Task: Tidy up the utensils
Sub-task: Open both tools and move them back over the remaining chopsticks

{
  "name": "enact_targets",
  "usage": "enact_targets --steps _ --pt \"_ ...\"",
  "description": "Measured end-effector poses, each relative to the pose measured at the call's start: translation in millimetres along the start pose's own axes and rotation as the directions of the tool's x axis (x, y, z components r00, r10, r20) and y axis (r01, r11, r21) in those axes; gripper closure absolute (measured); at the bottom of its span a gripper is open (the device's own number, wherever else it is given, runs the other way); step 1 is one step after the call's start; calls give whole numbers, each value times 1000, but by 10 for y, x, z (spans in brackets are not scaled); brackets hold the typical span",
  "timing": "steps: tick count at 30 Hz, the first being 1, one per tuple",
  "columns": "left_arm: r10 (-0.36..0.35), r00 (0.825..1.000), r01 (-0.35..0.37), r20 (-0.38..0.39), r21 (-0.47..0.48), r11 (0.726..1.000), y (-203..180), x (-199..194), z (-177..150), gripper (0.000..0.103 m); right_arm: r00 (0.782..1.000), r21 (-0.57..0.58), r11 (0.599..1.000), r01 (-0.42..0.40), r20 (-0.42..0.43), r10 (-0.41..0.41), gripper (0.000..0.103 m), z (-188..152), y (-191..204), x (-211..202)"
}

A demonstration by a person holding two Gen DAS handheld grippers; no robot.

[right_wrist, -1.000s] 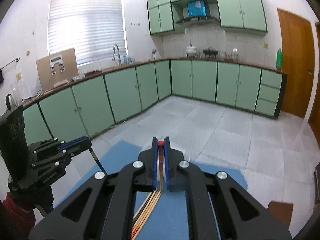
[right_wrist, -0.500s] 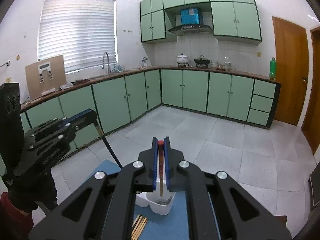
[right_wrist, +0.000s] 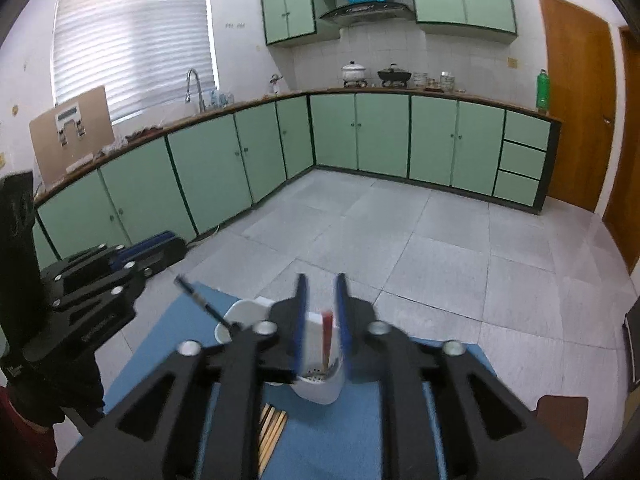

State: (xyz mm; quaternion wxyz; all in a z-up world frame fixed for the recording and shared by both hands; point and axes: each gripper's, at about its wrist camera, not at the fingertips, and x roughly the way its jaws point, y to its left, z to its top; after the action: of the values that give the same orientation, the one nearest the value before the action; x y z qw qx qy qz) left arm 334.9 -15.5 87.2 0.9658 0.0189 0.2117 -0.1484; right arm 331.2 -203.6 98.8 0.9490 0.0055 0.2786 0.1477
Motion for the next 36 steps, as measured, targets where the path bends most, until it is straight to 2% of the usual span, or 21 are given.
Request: enact_targets --steps 2,4,7,10,11,13,18,22,25,30,36 --pt "3 1000 -3 8 2 1000 11 -151 -18 76 999 0 1000 21 32 -21 64 -38 -4 -164" --pt "3 1000 -3 15 -4 1000 -5 -282 -41 63 998 0 999 33 54 -33 55 -109 -12 -310" --pt "12 1000 -12 20 0 1000 -40 -521 -175 56 997 3 1000 29 67 -29 39 -286 -7 -512" --pt "29 1000 -29 10 3 1000 -66 -741 -436 49 998 16 1000 23 60 -24 26 -586 30 -673" --pt "34 999 -34 1 0 999 -69 -786 -527 48 998 19 1000 23 53 -24 25 -669 37 -699" --pt "42 998 -43 -37 -16 999 -76 -847 -766 44 999 30 999 24 31 -25 17 -927 78 -744" --pt "54 986 -60 -159 -31 998 -107 -844 -1390 41 998 71 997 36 -63 -32 14 -1646 210 -712" --pt "53 958 -72 -281 -58 996 -103 -764 -1913 41 989 94 995 43 -146 -28 14 -2132 354 -619" --pt "62 939 -86 -338 -55 995 -115 -756 -2190 41 979 95 994 53 -201 -33 14 -2426 455 -564" --pt "66 915 -91 -397 -46 995 -138 -748 -2472 41 963 77 995 67 -266 -44 14 -2768 655 -499" --pt "83 901 -104 -425 -26 994 -182 -795 -2638 39 953 47 997 69 -298 -52 14 -2962 813 -467"
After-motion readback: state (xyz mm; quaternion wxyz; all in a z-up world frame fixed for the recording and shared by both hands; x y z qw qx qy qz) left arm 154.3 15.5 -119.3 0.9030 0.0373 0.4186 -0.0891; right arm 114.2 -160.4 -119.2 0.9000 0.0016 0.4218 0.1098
